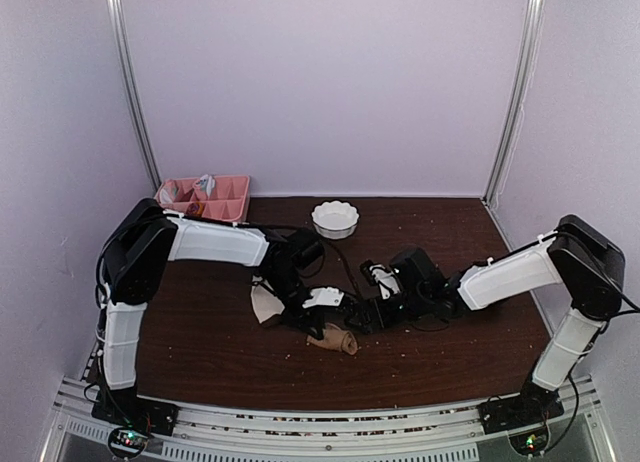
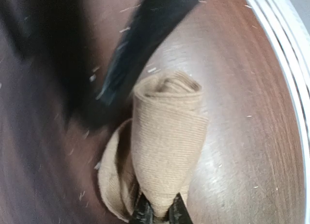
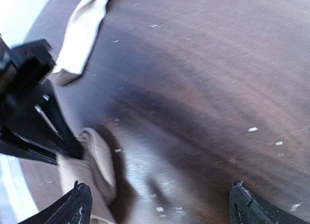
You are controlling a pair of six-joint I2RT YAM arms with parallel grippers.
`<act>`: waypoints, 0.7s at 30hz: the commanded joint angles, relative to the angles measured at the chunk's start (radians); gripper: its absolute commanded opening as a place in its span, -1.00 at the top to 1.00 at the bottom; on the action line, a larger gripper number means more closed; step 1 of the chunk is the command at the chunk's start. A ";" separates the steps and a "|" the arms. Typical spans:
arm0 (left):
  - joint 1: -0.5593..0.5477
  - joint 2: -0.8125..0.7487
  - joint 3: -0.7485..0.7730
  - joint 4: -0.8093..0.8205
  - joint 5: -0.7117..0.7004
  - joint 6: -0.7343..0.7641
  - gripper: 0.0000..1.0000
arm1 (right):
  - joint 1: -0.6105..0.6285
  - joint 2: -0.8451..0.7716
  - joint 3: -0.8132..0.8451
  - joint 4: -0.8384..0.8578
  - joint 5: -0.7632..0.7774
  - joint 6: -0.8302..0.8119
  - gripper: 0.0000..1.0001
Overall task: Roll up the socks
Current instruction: Roll the sock at the center of the board.
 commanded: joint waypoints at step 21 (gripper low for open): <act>0.037 0.142 0.079 -0.286 -0.114 -0.143 1.00 | 0.013 -0.493 -0.426 0.301 0.262 0.118 -0.99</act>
